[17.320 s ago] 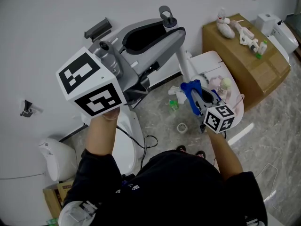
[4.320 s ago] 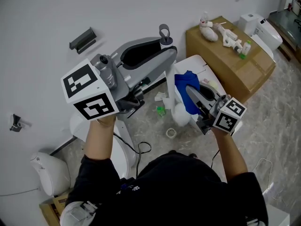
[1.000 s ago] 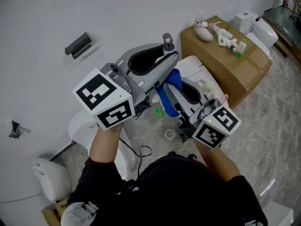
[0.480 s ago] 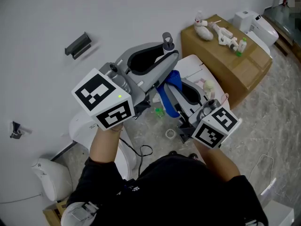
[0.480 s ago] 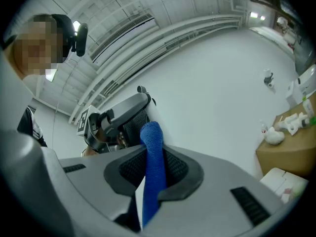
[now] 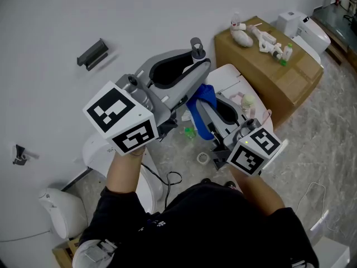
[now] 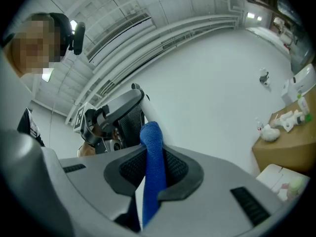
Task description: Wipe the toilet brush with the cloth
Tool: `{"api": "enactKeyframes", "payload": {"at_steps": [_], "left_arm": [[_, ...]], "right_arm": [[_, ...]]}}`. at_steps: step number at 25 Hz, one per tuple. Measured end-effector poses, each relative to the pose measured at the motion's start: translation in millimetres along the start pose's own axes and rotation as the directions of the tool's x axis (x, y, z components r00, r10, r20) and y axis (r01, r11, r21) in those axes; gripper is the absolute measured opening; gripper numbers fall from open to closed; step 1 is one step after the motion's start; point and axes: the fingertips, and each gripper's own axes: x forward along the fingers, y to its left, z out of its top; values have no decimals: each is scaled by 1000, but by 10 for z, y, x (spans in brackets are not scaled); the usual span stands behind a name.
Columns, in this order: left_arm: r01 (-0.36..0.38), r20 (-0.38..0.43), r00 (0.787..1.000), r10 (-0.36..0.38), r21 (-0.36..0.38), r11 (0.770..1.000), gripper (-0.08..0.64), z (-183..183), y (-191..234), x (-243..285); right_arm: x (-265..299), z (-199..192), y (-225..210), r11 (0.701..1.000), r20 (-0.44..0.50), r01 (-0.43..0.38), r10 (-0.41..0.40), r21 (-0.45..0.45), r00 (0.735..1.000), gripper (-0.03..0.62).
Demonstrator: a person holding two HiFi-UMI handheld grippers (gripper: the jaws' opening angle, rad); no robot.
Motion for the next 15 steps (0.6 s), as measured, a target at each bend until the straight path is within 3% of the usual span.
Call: {"api": "enactKeyframes", "payload": {"at_steps": [15], "left_arm": [[11, -7, 1000, -11, 7, 1000, 91, -10, -5, 5]], "right_arm": [[-43, -132, -118, 999, -21, 34, -34, 15, 999, 64]]}}
